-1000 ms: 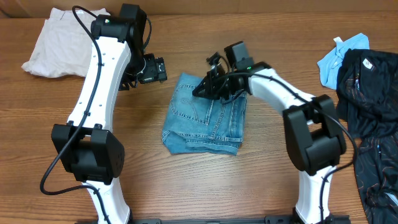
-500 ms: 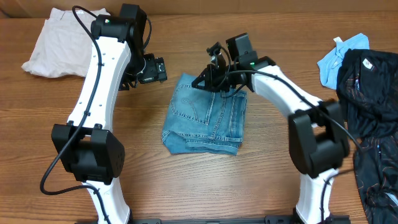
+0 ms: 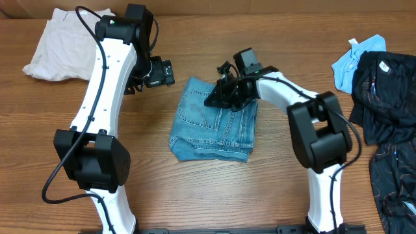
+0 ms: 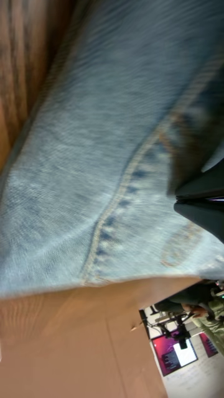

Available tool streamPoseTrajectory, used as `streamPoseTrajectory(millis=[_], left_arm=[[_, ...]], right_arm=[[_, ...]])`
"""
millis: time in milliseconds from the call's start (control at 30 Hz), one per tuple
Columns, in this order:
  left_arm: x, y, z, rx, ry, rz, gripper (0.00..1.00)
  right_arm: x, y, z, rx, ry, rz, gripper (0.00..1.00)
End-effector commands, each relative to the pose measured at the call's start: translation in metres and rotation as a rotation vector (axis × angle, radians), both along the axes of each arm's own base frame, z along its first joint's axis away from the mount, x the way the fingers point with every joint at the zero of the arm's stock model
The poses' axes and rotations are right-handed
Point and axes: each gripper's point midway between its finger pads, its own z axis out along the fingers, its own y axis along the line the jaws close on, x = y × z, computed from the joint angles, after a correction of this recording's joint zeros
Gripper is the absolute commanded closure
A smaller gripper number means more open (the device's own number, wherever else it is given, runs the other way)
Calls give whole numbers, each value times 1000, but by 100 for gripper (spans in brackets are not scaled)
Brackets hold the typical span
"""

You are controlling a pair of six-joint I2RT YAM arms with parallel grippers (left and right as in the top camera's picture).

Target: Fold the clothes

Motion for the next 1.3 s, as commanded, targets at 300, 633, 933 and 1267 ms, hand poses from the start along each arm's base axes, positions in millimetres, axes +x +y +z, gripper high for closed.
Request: streamPoseTrajectory(millis=[300,633,933,1267], left_arm=[[2,3,0,8,-5,15,0],[2,3,0,9,-5,14,0],[1,3,0,10,-3,7,0],[2,3,0,10,-5,7,0]], right_arm=[[-67,5,127,13,-82,121,96],[-117,27,51,27,62,121,96],[-146,-1,-23,3,314,-36,96],[-123,-3,57,97,172,-57,96]])
